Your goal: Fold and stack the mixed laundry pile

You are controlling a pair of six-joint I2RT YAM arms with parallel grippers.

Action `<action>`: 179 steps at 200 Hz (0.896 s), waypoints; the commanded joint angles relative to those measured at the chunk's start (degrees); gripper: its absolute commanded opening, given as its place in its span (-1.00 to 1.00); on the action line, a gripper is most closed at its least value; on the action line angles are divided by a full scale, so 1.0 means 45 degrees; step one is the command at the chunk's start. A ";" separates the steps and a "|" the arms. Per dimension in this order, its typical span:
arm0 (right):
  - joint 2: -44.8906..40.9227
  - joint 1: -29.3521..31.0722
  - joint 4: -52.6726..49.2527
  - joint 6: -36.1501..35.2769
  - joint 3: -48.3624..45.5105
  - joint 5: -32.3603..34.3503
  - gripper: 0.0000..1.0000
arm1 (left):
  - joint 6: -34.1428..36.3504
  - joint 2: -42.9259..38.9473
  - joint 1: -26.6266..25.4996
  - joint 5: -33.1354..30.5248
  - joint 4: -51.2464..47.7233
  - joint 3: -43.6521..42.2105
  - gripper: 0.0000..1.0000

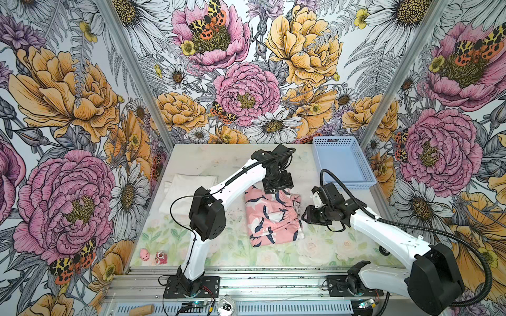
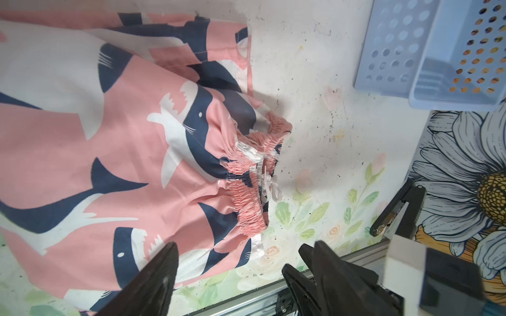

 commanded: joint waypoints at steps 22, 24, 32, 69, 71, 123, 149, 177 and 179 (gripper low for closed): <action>0.1543 0.0195 0.0186 -0.0474 0.1951 -0.0182 -0.12 | 0.0298 -0.3053 0.1415 -0.0308 0.1523 -0.3757 0.60; 0.1677 0.0205 0.0234 -0.0475 0.2051 -0.0218 -0.13 | 0.0312 -0.3313 0.1477 -0.0300 0.1632 -0.3970 0.60; 0.2139 0.0286 0.0411 -0.0495 0.2480 -0.0361 -0.12 | 0.0351 -0.3711 0.1721 -0.0223 0.2056 -0.4752 0.60; 0.3995 0.1360 0.1310 0.0089 0.3549 -0.0661 -0.12 | 0.1543 -0.3890 0.2437 0.0228 0.3268 -0.6180 0.64; 0.4068 0.1439 0.1350 0.0130 0.3535 -0.0625 -0.12 | 0.1639 -0.3839 0.2451 0.0298 0.3303 -0.6167 0.65; 0.4883 0.1869 0.1545 0.0808 0.1760 0.0959 -0.25 | 0.3897 -0.1446 0.2519 0.0556 0.3274 -0.4776 0.76; 0.5042 0.1817 0.1583 0.0821 0.0980 0.1341 -0.28 | 0.4376 -0.0634 0.2623 0.0818 0.3269 -0.5014 0.78; 0.5415 0.1762 0.1760 0.0543 0.0892 0.1592 -0.28 | 0.4667 -0.0224 0.2667 0.0866 0.3270 -0.5459 0.82; 0.5438 0.1744 0.1760 0.0492 0.0907 0.1613 -0.28 | 0.4686 -0.0233 0.2669 0.0853 0.3265 -0.5455 0.83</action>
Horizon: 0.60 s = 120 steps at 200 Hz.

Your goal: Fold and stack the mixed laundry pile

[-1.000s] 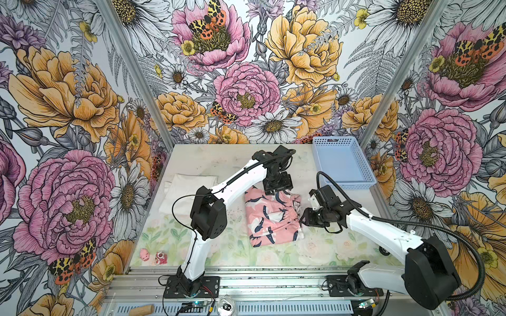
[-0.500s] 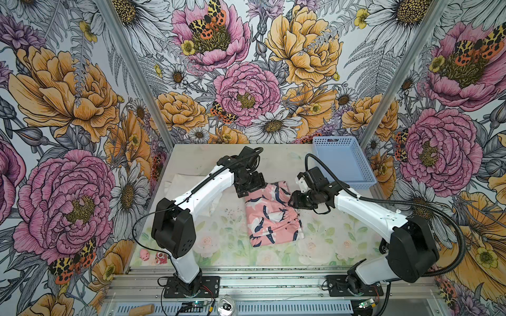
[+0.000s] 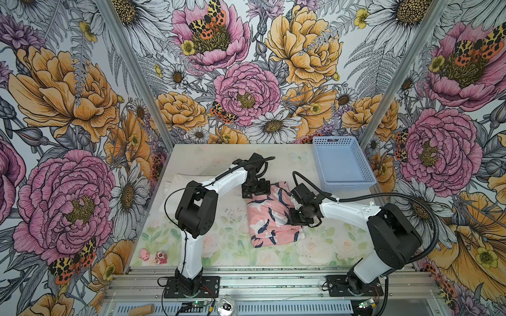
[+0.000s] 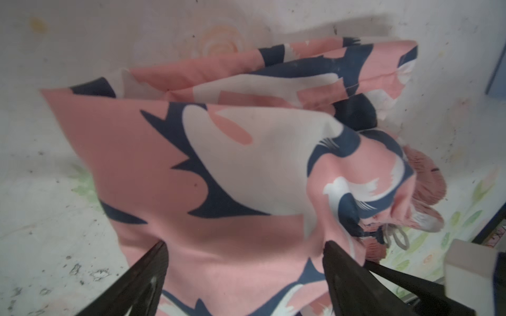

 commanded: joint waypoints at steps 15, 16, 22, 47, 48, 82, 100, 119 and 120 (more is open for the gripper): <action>0.0624 -0.0271 0.0126 -0.0405 0.0165 0.0798 -0.28 | 0.0872 -0.0069 0.0122 0.0204 0.0160 -0.0205 0.87; 0.0648 -0.0285 0.0120 -0.0412 0.0175 0.0806 -0.28 | 0.0879 -0.0070 0.0120 0.0205 0.0152 -0.0187 0.87; 0.0723 -0.0343 0.0133 -0.0620 0.0284 0.0796 -0.28 | 0.0959 -0.0147 0.0135 0.0127 0.0154 -0.0116 0.88; 0.1179 -0.0917 0.0002 -0.1705 0.0744 0.0500 -0.29 | 0.1225 -0.0220 0.0379 0.0040 -0.0023 0.0087 0.94; 0.1209 -0.0950 -0.0020 -0.1765 0.0777 0.0491 -0.29 | 0.1231 -0.0224 0.0404 0.0045 -0.0027 0.0077 0.94; 0.2298 -0.1810 -0.1121 -0.3859 0.2508 0.0161 -0.29 | 0.1508 -0.0063 0.0722 0.0309 -0.0090 -0.0712 0.94; 0.3145 -0.2034 -0.1668 -0.4600 0.3852 0.0001 -0.29 | 0.1521 -0.0080 0.0693 0.0475 -0.0093 -0.1215 0.91; 0.4247 -0.2124 -0.2294 -0.5259 0.5474 -0.0100 -0.29 | 0.1375 -0.0377 0.0625 0.0503 -0.0061 -0.1888 0.87; 0.4276 -0.2120 -0.2330 -0.5290 0.5574 -0.0102 -0.29 | 0.1384 -0.0400 0.0615 0.0502 -0.0065 -0.1926 0.87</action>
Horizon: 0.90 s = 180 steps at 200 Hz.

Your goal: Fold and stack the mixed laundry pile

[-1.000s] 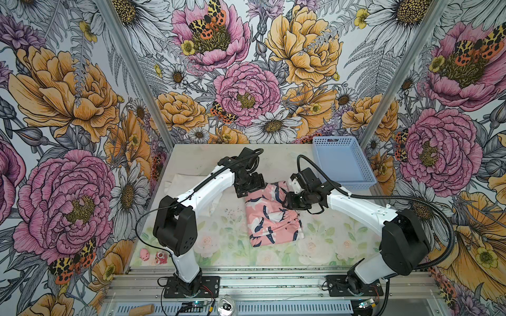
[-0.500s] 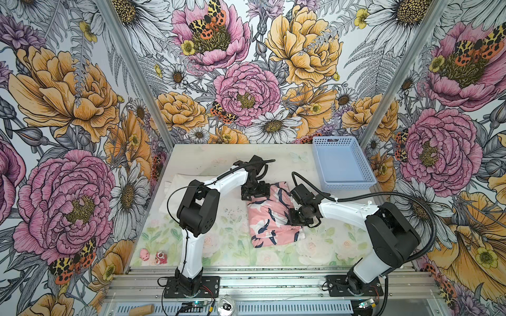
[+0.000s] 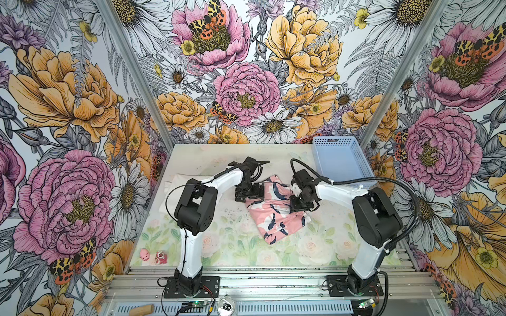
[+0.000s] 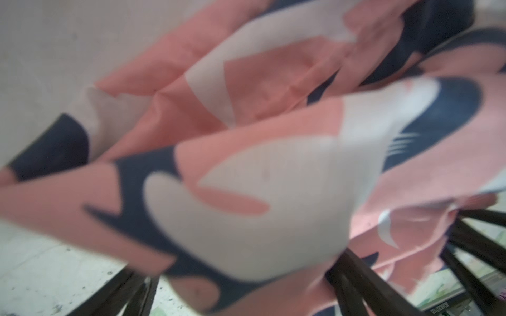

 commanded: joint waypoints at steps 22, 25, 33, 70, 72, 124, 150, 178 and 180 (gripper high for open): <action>0.2403 -0.0176 -0.1418 -0.1997 0.3491 0.0181 -0.28 | -0.0110 -0.1084 -0.0099 0.0471 0.0069 -0.1747 0.84; 0.2535 -0.0177 -0.1449 -0.2046 0.3735 0.0205 -0.28 | -0.0160 -0.1149 -0.0084 0.0490 0.0071 -0.1887 0.83; 0.2940 -0.0175 -0.1565 -0.2192 0.4371 0.0252 -0.28 | -0.0326 -0.1442 -0.0098 0.0581 0.0157 -0.2331 0.83; 0.3674 -0.0189 -0.2164 -0.2683 0.6660 0.0269 -0.21 | -0.1567 -0.3196 -0.0495 0.1491 0.0745 -0.4173 0.83; 0.3639 -0.0209 -0.2219 -0.2682 0.6733 0.0283 -0.20 | -0.1635 -0.3288 -0.0515 0.1510 0.0738 -0.4200 0.83; 0.0685 -0.0212 -0.2493 -0.1112 0.5147 -0.0519 -0.09 | -0.1546 -0.4409 -0.0268 0.0097 0.0734 -0.1572 0.94; -0.0460 -0.0168 -0.2211 0.0077 0.3601 -0.0315 -0.08 | 0.0050 -0.2482 -0.0293 0.0410 0.0543 0.0741 0.92; -0.1043 -0.0185 -0.1010 0.0827 0.2321 -0.0545 -0.08 | 0.1948 -0.0808 -0.0354 0.0215 0.0385 0.2321 0.80; -0.1051 -0.0198 -0.0959 0.0862 0.2279 -0.0565 -0.08 | 0.2051 -0.0724 -0.0368 0.0210 0.0384 0.2418 0.77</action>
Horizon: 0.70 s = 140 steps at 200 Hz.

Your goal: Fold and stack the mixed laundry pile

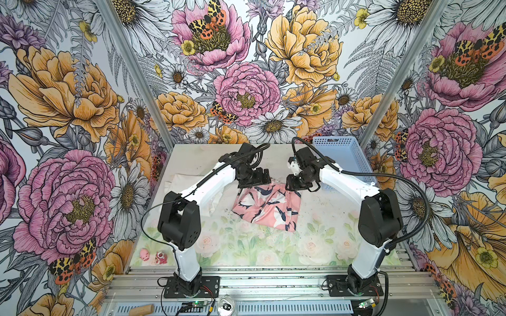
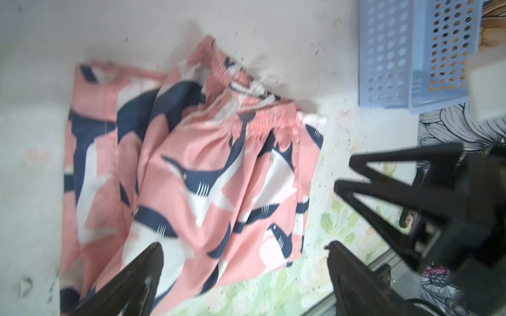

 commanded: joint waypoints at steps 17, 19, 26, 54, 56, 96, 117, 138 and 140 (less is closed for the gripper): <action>-0.0063 -0.0080 0.1677 0.1353 -0.1061 -0.0398 -0.07 | 0.2782 0.2018 -0.0014 -0.0328 -0.0285 0.1283 0.63; -0.0037 -0.0085 0.1737 0.1379 -0.1080 -0.0409 -0.07 | 0.2840 0.2094 -0.0011 -0.0334 -0.0293 0.1323 0.62; 0.0071 -0.0102 0.1924 0.1422 -0.1070 -0.0369 -0.07 | 0.2990 0.2321 0.0023 -0.0421 -0.0277 0.1485 0.57; 0.0681 -0.0236 0.2404 0.1579 -0.0902 -0.0091 -0.07 | 0.3318 0.3064 0.0059 -0.1084 -0.0261 0.2028 0.47; 0.0721 -0.0241 0.2432 0.1577 -0.0889 -0.0097 -0.07 | 0.3340 0.3108 0.0051 -0.1114 -0.0263 0.2052 0.46; 0.1782 -0.0356 0.2926 0.1690 -0.0501 0.0241 -0.07 | 0.3747 0.3896 0.0064 -0.2320 -0.0239 0.2658 0.28; 0.2310 -0.0379 0.3113 0.1720 -0.0036 0.0304 -0.07 | 0.3687 0.4261 0.0289 -0.2541 -0.0170 0.2823 0.15; 0.2799 -0.0394 0.3203 0.1805 0.0469 0.0304 -0.07 | 0.3516 0.4540 0.0570 -0.2485 0.0045 0.2766 -0.02; 0.2822 -0.0397 0.3217 0.1819 0.0514 0.0299 -0.07 | 0.3526 0.4560 0.0594 -0.2446 0.0077 0.2739 -0.03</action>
